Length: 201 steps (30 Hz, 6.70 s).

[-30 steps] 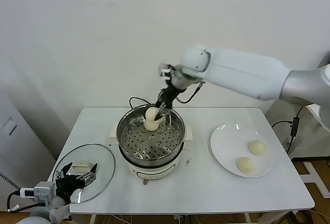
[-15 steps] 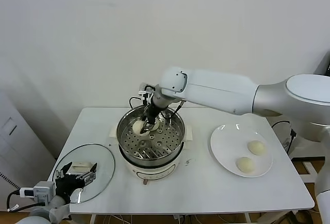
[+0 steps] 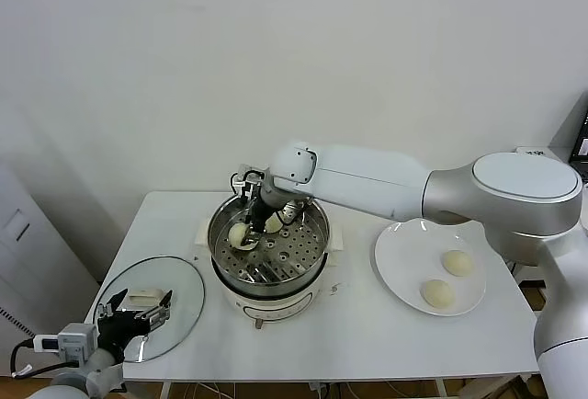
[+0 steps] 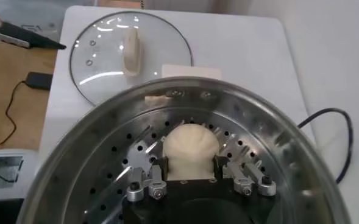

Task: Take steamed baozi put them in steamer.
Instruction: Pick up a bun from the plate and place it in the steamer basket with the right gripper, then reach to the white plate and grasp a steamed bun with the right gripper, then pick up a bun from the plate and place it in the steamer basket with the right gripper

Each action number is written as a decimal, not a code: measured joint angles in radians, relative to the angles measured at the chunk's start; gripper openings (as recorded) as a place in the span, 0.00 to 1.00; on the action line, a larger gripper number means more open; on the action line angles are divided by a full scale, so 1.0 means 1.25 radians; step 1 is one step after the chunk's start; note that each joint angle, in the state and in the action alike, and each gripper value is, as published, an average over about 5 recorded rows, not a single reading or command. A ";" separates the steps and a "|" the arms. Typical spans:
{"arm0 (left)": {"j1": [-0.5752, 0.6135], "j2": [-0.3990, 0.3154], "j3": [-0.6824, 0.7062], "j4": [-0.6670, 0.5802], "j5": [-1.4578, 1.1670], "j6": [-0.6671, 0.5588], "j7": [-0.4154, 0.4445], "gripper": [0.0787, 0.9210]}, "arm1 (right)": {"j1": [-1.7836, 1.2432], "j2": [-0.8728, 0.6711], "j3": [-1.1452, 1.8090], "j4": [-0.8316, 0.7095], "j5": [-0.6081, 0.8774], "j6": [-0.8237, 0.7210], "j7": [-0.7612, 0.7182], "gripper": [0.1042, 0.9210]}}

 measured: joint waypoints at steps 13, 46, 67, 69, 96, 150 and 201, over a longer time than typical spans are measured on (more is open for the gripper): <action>0.008 -0.003 -0.003 0.000 -0.001 -0.005 0.001 0.88 | -0.004 0.003 0.013 -0.014 -0.008 0.005 -0.002 0.82; 0.009 -0.005 -0.005 0.000 0.005 -0.008 0.002 0.88 | 0.077 -0.485 0.067 0.002 -0.401 0.341 -0.487 0.88; 0.012 -0.005 -0.009 0.000 0.004 -0.006 0.002 0.88 | -0.191 -0.513 0.287 -0.121 -0.664 0.557 -0.565 0.88; 0.012 -0.004 -0.010 0.000 0.004 -0.006 0.002 0.88 | -0.213 -0.513 0.305 -0.127 -0.679 0.569 -0.567 0.88; 0.017 -0.005 -0.009 0.000 0.008 -0.005 0.001 0.88 | -0.390 -0.489 0.459 -0.176 -0.834 0.639 -0.572 0.82; 0.013 0.010 -0.003 0.000 0.010 -0.002 -0.001 0.88 | 0.040 -0.102 0.295 -0.184 -0.607 0.962 -0.558 0.44; 0.024 0.013 -0.013 0.000 0.004 -0.013 0.001 0.88 | -0.106 -0.023 0.249 0.061 -0.821 1.097 -0.588 0.74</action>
